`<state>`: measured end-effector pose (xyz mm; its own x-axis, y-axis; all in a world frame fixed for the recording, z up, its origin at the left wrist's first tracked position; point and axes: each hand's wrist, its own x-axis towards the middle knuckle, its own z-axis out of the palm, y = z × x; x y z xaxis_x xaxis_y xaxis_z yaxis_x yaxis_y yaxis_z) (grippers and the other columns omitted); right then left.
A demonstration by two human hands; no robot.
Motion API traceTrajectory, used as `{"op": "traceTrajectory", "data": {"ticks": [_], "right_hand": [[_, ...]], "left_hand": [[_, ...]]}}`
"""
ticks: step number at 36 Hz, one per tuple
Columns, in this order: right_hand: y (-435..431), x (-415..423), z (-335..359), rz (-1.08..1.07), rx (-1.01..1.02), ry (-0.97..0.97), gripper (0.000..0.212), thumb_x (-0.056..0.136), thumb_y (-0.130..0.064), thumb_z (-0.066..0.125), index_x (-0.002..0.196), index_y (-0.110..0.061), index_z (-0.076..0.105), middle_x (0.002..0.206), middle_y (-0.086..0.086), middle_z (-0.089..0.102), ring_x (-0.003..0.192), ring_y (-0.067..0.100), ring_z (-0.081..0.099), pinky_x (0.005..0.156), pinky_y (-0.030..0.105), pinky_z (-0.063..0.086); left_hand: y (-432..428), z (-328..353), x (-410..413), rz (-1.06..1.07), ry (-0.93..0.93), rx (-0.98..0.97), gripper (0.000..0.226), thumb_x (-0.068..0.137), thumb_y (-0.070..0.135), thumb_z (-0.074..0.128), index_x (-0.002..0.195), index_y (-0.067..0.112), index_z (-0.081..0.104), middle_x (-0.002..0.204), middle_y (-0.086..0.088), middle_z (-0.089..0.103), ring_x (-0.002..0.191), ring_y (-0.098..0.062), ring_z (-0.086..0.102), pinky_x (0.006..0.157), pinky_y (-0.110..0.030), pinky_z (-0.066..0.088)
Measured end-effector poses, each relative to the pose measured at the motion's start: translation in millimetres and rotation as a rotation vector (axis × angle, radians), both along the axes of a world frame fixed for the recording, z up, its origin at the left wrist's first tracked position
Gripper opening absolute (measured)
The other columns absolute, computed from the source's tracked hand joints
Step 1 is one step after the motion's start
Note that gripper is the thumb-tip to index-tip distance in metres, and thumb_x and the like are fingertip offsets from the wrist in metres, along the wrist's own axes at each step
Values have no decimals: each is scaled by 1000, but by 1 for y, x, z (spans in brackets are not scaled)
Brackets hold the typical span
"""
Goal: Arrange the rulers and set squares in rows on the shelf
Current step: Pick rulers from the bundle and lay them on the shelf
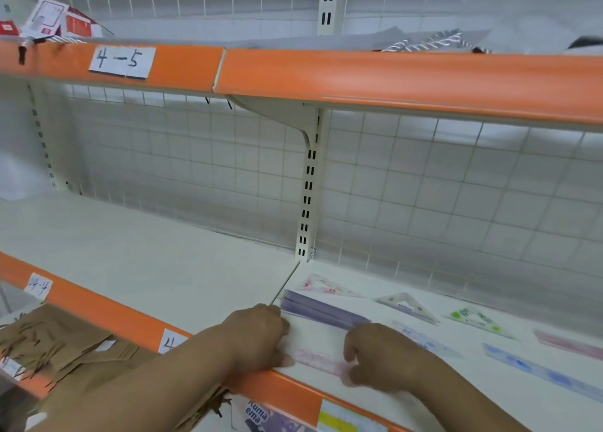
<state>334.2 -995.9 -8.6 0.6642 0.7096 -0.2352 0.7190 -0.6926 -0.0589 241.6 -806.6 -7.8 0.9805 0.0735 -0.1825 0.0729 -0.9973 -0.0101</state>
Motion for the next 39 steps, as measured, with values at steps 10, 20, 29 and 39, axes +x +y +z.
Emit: {"op": "traceTrajectory", "data": {"ticks": [10, 20, 29, 39], "right_hand": [[-8, -13, -6, -83, 135, -10, 10, 90, -19, 56, 94, -22, 48, 121, 5, 58, 100, 21, 53, 79, 27, 40], [-22, -20, -11, -142, 300, -87, 15, 92, -15, 40, 85, -27, 35, 82, 0, 56, 81, 24, 53, 66, 29, 34], [-43, -36, -4, -247, 326, 20, 33, 83, -26, 66, 68, -33, 37, 85, -11, 48, 84, 11, 46, 68, 18, 34], [-68, -57, -1, -395, 374, -17, 28, 85, -19, 61, 75, -32, 39, 86, -11, 49, 82, 11, 46, 64, 13, 34]], "left_hand": [[-8, -1, 2, -70, -14, 7, 44, 91, 49, 53, 122, 18, 55, 125, -5, 48, 120, -23, 48, 93, -35, 43], [-5, 0, 1, -121, -13, -6, 49, 91, 49, 54, 129, 19, 51, 129, -5, 47, 123, -22, 45, 99, -37, 43], [-11, 4, 4, -202, -25, -30, 50, 90, 52, 54, 128, 19, 52, 125, -3, 48, 118, -21, 48, 97, -38, 45], [-30, 0, 10, -337, -15, -82, 47, 90, 51, 55, 123, 18, 54, 121, -3, 48, 117, -21, 49, 94, -35, 45]]}}
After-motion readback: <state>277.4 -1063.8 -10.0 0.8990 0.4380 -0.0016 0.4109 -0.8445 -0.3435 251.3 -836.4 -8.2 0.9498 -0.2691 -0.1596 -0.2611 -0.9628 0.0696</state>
